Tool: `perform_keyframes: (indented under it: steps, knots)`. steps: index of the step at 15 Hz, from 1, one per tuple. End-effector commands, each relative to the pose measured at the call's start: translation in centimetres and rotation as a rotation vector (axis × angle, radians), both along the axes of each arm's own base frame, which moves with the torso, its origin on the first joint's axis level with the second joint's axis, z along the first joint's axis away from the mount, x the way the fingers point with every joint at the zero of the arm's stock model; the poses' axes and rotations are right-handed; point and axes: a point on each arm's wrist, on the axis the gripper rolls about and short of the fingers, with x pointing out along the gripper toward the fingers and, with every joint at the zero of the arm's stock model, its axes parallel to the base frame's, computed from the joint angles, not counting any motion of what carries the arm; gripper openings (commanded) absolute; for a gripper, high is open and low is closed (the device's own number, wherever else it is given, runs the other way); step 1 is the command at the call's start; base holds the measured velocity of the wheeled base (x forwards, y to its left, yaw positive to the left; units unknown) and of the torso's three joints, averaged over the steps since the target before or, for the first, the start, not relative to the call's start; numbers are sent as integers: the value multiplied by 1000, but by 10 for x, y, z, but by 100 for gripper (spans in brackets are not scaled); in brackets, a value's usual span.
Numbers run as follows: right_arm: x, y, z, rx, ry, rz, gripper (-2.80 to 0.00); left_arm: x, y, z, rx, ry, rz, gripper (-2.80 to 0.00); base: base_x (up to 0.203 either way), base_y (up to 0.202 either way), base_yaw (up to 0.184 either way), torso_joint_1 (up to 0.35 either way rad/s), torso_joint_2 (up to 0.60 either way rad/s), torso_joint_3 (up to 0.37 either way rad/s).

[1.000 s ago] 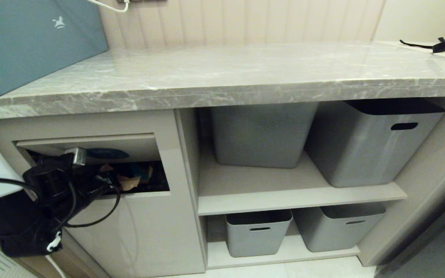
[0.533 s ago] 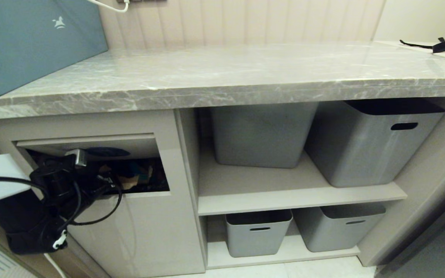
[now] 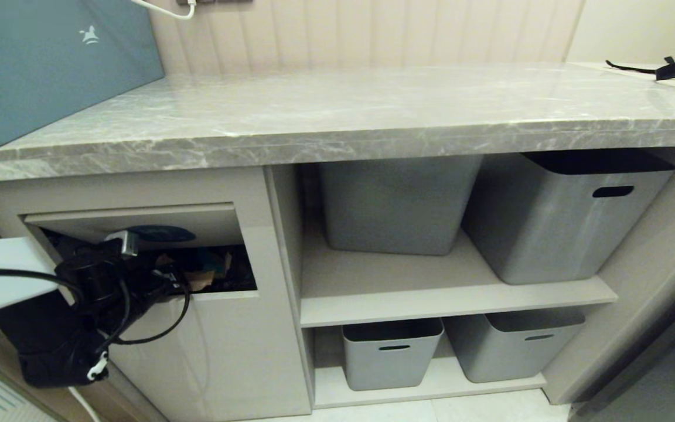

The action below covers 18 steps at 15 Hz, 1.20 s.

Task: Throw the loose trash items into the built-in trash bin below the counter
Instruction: Put the garbage in the trash can

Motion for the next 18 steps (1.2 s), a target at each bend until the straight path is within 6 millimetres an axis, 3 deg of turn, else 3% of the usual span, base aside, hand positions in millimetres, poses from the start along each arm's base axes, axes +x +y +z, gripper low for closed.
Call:
perform_keyframes:
  steps: [1,6,8,11,18]
  knots:
    - [0,0,0,-1,2,1,-280,1,-2,-4,0,12,11,-280,0,0,0,0,0,0]
    - [0,0,0,0,2,1,-280,-3,-9,9,10,-23,65,-280,0,0,0,0,0,0]
    - [0,0,0,-1,0,1,-280,-11,-9,20,7,-40,57,-280,0,0,0,0,0,0]
    - [0,0,0,-1,0,1,-280,-22,-8,19,52,-16,92,-280,0,0,0,0,0,0]
    - [0,0,0,0,0,2,-280,-18,-9,41,27,-95,186,-280,0,0,0,0,0,0]
